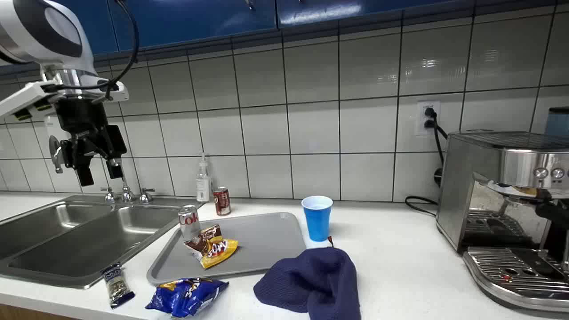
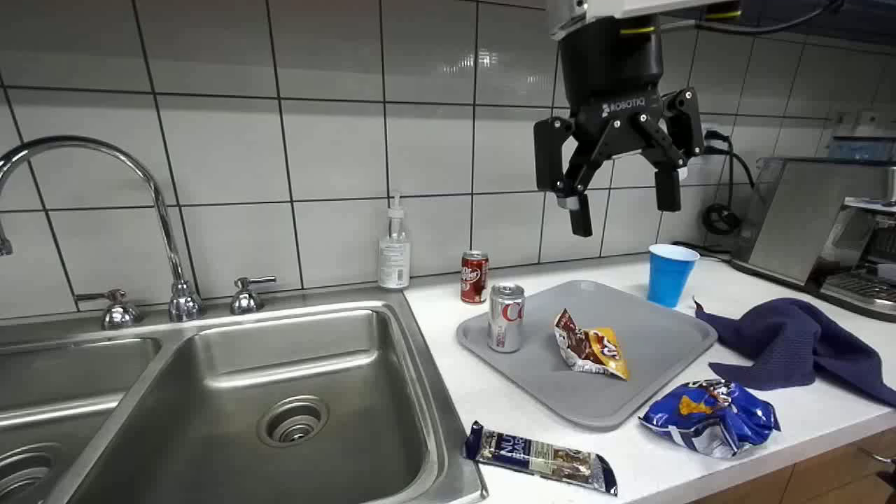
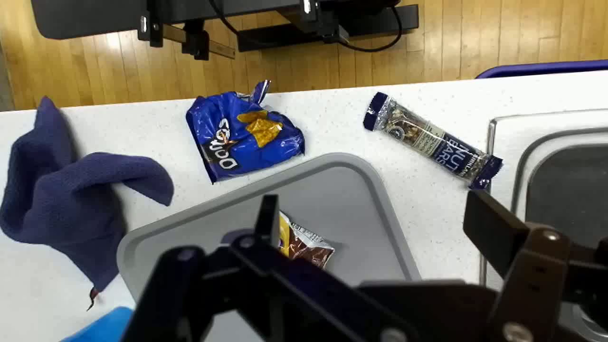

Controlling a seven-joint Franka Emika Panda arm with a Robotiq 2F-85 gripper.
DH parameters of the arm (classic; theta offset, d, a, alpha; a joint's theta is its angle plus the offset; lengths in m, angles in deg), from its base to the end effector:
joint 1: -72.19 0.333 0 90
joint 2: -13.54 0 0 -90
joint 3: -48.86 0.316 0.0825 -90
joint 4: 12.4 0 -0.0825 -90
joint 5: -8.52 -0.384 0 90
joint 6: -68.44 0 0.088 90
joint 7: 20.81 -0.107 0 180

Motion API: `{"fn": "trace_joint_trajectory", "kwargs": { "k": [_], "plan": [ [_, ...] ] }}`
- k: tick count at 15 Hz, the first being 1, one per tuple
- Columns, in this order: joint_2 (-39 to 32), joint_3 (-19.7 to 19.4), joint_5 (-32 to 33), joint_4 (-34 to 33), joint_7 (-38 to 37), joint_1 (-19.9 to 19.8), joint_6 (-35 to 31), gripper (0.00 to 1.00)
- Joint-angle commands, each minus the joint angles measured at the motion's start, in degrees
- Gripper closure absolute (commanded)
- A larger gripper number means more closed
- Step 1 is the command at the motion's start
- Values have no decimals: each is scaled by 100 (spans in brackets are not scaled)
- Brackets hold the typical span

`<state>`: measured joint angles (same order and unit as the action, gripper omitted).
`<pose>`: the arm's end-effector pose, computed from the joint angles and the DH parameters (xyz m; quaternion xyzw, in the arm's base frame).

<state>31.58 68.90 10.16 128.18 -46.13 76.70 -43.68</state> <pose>0.3802 0.1714 0.3933 0.9927 -0.0132 -0.0638 0.1010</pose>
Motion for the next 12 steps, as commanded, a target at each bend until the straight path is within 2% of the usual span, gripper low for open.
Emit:
{"fn": "trace_joint_trajectory", "kwargs": {
  "k": [1,6,12],
  "plan": [
    [-19,-163,53,-11,-43,169,18,0],
    [-114,-136,83,-61,-125,170,-73,0],
    [-825,-198,153,-348,-188,156,-522,0]
  ]
}}
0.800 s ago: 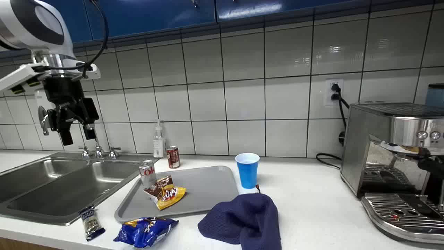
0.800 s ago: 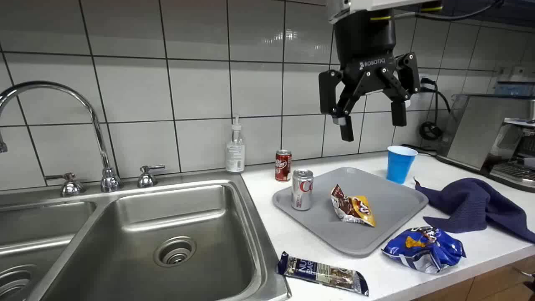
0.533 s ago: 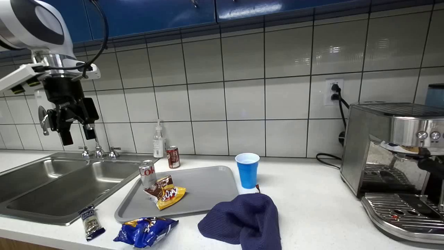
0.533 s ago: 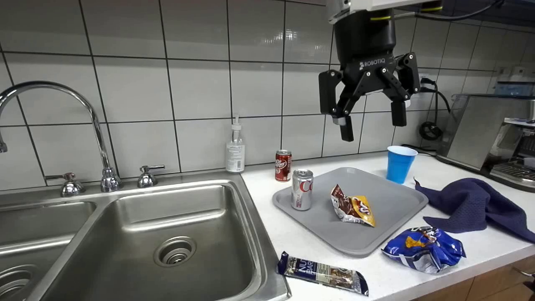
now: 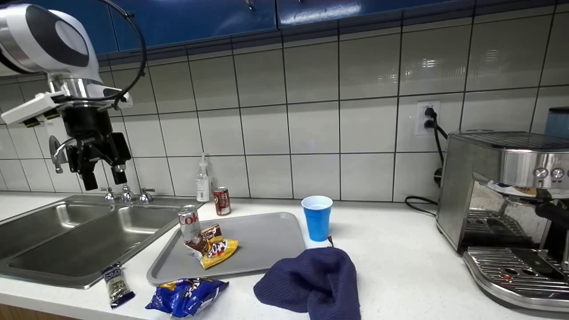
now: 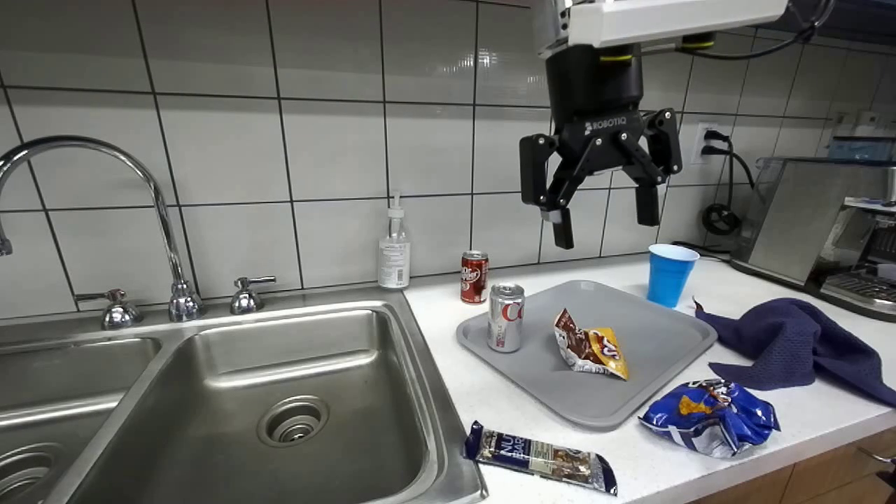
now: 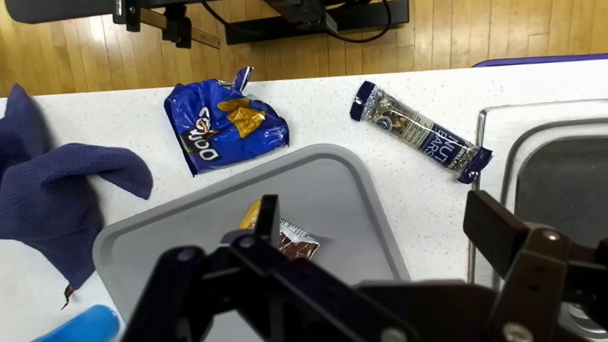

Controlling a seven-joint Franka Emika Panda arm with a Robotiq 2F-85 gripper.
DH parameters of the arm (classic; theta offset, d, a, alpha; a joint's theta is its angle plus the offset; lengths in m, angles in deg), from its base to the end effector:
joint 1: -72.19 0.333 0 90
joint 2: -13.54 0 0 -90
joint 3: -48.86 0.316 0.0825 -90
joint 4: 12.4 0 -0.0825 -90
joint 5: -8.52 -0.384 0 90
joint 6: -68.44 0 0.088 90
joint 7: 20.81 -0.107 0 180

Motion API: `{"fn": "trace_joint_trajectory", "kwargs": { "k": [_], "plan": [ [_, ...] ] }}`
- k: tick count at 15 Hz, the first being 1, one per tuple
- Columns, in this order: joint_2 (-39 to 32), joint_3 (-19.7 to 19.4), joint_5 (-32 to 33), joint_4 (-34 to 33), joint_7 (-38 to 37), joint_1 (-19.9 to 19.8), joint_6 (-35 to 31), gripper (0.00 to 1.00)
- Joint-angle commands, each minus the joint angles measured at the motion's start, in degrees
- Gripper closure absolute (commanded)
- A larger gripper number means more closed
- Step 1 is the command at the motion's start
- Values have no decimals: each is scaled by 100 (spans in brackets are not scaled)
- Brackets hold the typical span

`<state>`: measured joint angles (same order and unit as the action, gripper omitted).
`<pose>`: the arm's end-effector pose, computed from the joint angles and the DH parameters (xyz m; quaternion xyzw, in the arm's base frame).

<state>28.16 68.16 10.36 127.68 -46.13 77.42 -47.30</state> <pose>0.3923 0.1763 0.3778 0.9942 -0.0075 -0.0604 0.0886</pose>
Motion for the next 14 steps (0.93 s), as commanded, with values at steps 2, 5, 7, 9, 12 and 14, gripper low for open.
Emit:
{"fn": "trace_joint_trajectory", "kwargs": {
  "k": [2,5,7,9,12,14],
  "plan": [
    [-817,-176,134,-433,-250,91,-330,0],
    [-1325,-284,162,-688,-371,130,-532,0],
    [-1659,-384,179,-875,-434,178,-656,0],
    [-2004,-506,202,-1098,-511,244,-736,0],
    [-2452,-715,254,-1439,-564,367,-813,0],
    [-2718,-855,282,-1673,-588,460,-829,0]
  ]
}}
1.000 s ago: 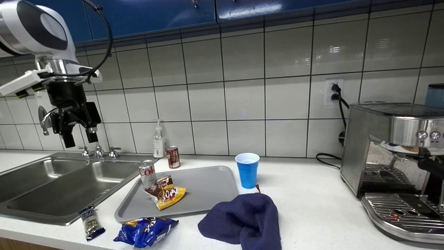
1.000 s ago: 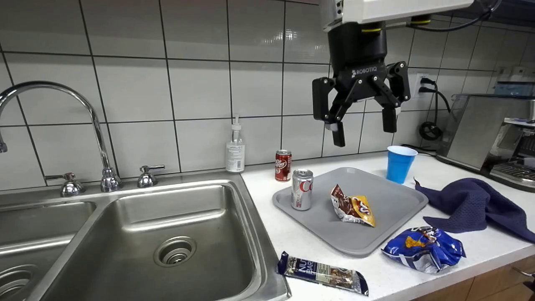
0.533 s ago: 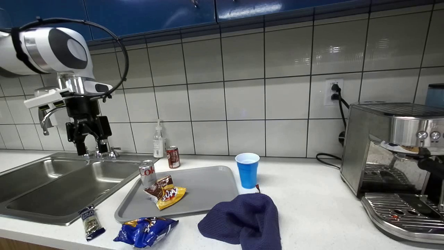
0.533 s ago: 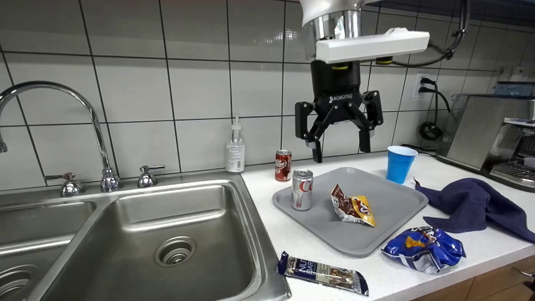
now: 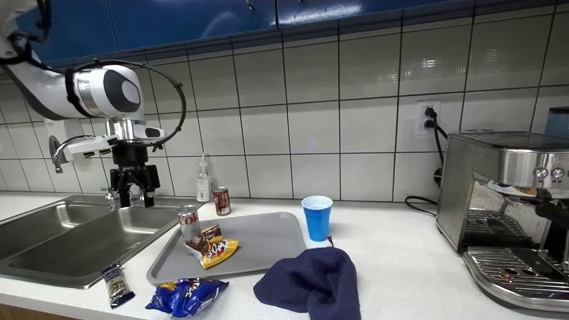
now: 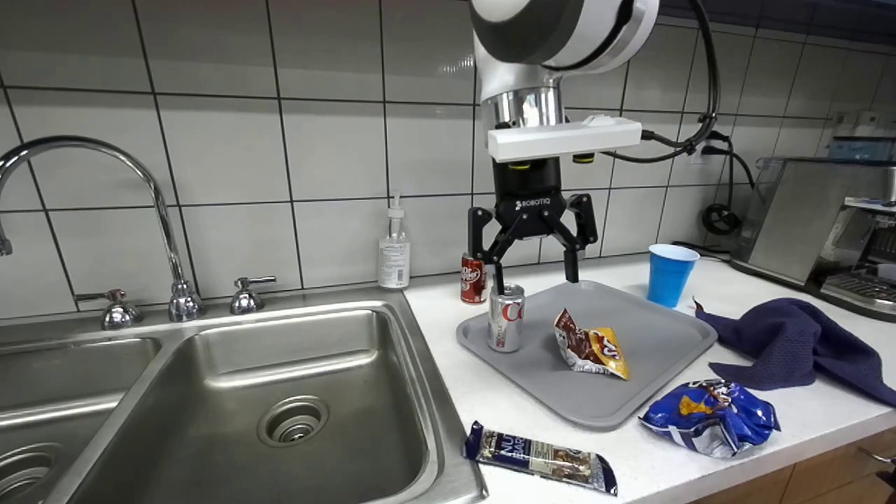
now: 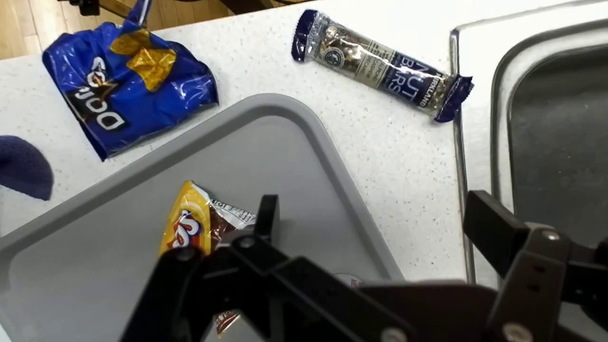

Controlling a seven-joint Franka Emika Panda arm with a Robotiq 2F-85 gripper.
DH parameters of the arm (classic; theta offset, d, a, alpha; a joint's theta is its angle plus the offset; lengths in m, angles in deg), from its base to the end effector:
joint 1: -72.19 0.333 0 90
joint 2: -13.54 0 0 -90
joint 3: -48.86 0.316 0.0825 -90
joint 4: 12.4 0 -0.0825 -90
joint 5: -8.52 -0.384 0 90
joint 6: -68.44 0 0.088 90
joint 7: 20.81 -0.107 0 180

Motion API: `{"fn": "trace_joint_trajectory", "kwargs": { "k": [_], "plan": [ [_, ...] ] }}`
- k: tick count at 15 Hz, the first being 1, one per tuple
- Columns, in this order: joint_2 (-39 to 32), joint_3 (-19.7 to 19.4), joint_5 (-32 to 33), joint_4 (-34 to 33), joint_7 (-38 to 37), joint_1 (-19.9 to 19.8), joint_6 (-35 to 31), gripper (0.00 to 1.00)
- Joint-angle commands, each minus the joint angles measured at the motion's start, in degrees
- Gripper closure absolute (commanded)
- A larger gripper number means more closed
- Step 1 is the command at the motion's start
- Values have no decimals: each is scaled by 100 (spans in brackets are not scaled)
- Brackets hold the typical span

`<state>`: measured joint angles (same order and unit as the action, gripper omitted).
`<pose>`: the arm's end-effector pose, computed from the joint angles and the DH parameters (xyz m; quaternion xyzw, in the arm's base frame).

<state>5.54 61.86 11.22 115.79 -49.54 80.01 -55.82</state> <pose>0.4822 0.1815 0.2934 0.9934 -0.0529 -0.0915 0.0448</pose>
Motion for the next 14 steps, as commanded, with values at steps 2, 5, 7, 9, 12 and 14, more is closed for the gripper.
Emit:
{"fn": "trace_joint_trajectory", "kwargs": {
  "k": [2,5,7,9,12,14],
  "plan": [
    [-681,-353,168,-702,-235,280,0,0],
    [-986,-502,21,-998,-180,362,-12,0],
    [-1164,-583,-27,-1176,-174,401,-4,0],
    [-1307,-644,-68,-1326,-133,425,6,0],
    [-1408,-736,-73,-1453,-43,413,-2,0],
    [-1484,-799,-72,-1537,-48,407,8,0]
  ]
}}
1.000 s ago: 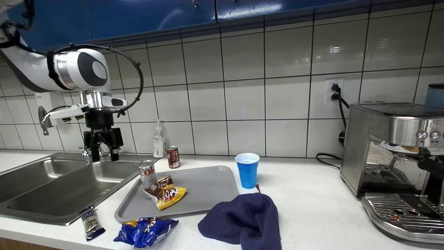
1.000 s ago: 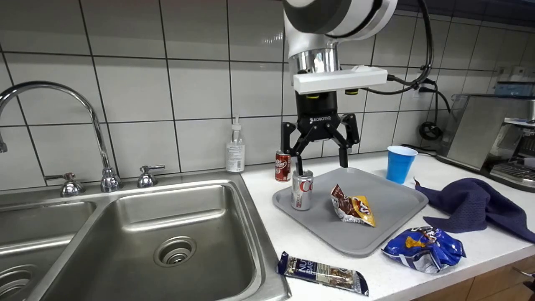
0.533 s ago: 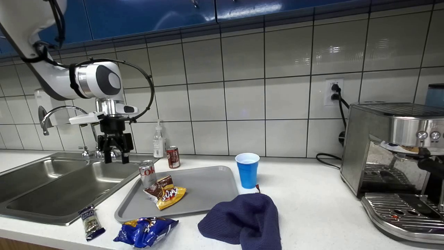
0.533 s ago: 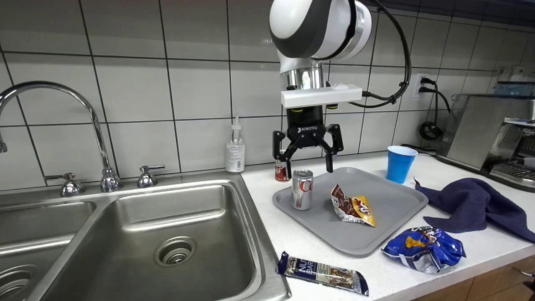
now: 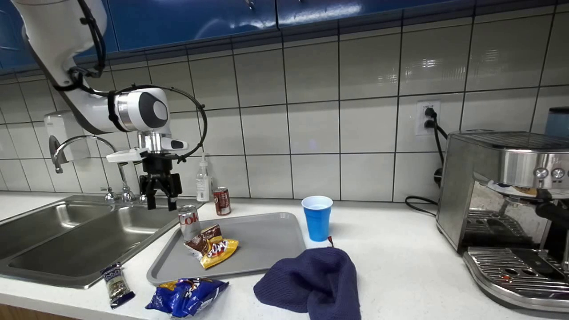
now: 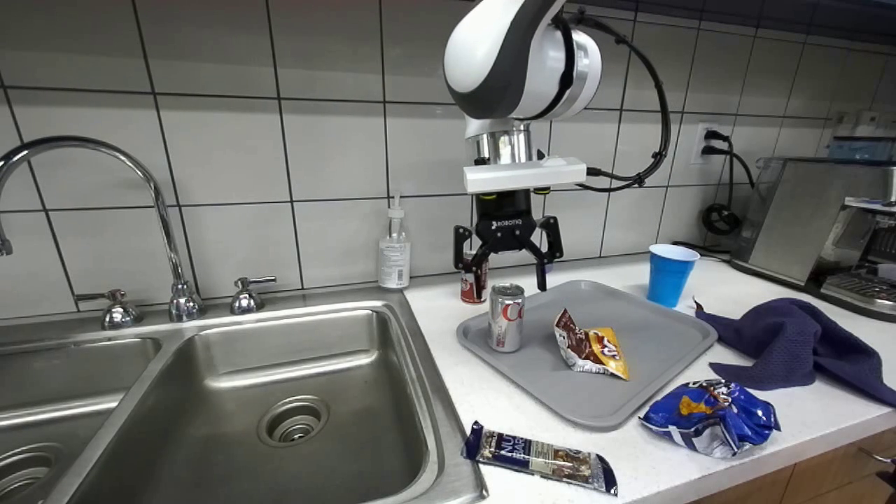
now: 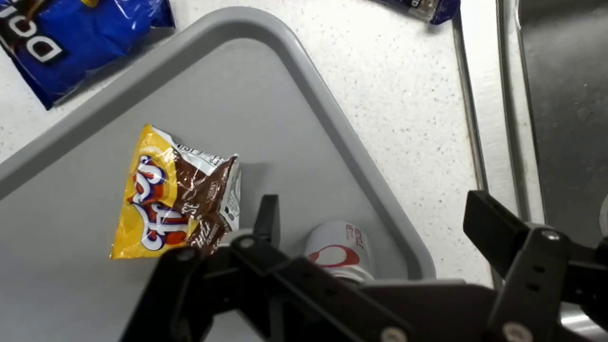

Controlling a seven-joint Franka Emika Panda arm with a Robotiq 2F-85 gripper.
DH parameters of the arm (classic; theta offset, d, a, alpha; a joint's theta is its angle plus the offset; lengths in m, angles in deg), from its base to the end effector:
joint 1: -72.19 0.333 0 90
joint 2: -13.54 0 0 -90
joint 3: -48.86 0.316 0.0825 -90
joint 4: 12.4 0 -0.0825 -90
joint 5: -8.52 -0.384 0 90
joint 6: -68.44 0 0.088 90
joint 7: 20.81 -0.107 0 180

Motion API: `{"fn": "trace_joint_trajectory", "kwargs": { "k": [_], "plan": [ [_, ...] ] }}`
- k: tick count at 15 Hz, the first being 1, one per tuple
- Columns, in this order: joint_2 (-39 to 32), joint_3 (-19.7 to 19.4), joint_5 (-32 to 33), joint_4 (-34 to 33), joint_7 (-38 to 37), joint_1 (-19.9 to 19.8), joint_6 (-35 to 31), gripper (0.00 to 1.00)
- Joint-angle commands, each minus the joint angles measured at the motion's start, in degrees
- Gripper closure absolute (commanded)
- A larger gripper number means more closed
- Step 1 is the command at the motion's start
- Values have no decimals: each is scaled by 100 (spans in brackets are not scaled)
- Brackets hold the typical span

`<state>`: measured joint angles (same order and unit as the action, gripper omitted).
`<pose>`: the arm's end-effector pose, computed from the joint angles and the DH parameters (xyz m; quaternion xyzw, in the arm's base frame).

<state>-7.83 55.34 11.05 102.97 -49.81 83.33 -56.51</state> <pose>0.5533 0.1728 0.2527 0.9911 -0.0860 -0.0946 0.0363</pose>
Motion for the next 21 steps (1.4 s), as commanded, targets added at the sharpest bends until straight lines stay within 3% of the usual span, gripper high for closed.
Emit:
{"fn": "trace_joint_trajectory", "kwargs": {
  "k": [1,21],
  "plan": [
    [-183,-190,-21,-286,-60,88,77,0],
    [-517,-330,-97,-512,280,15,-62,0]
  ]
}}
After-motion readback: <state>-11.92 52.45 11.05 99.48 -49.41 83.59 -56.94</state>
